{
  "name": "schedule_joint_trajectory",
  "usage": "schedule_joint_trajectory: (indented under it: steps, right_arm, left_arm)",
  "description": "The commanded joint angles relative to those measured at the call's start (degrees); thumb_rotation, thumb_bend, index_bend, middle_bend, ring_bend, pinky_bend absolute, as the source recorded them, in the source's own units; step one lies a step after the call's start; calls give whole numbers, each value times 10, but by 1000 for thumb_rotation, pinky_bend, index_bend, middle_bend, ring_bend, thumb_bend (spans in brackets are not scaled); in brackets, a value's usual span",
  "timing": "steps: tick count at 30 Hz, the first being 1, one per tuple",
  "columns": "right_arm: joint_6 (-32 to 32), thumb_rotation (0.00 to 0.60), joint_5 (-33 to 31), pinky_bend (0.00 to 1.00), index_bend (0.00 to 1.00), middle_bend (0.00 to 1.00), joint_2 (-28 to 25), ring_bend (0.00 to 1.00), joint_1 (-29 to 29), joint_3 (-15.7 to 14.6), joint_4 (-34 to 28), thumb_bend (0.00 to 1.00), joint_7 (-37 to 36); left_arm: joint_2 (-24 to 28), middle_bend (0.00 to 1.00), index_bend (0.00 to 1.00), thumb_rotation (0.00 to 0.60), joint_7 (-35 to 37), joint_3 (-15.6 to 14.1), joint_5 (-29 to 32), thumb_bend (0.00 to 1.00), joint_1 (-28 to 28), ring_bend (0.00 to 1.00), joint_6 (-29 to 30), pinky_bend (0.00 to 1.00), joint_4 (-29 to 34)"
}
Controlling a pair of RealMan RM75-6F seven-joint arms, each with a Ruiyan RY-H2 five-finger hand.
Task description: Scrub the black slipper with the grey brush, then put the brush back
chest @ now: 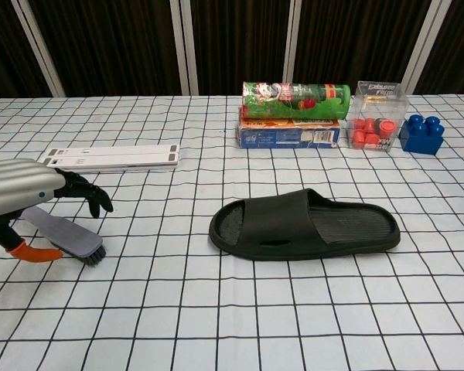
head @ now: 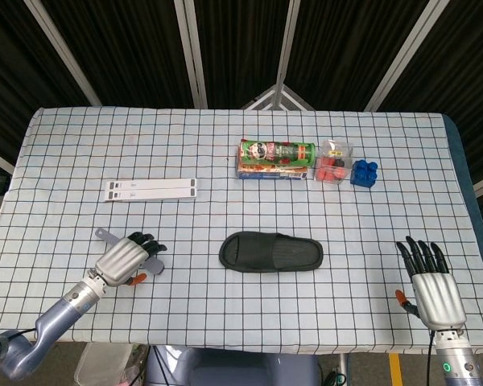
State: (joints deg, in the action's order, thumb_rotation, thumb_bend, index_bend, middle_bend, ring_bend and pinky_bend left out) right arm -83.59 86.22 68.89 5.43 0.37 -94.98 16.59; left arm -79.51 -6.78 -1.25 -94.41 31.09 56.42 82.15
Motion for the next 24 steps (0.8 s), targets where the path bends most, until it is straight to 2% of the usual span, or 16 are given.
schedule_joint_trajectory:
  steps: [1,24]
  right_arm:
    - [0,600,0,37,0,0,-1,0,0,1,-1,317,-1]
    - [11,600,2,38,0,0,-5,0,1,1,-3,317,-8]
  left_arm:
    - [-5,313,237,600,-3,-2,1,309,2,207,-1,244,-5]
    - [-23,380,279,600,4,-11,10,279,11,278,7,292,-32]
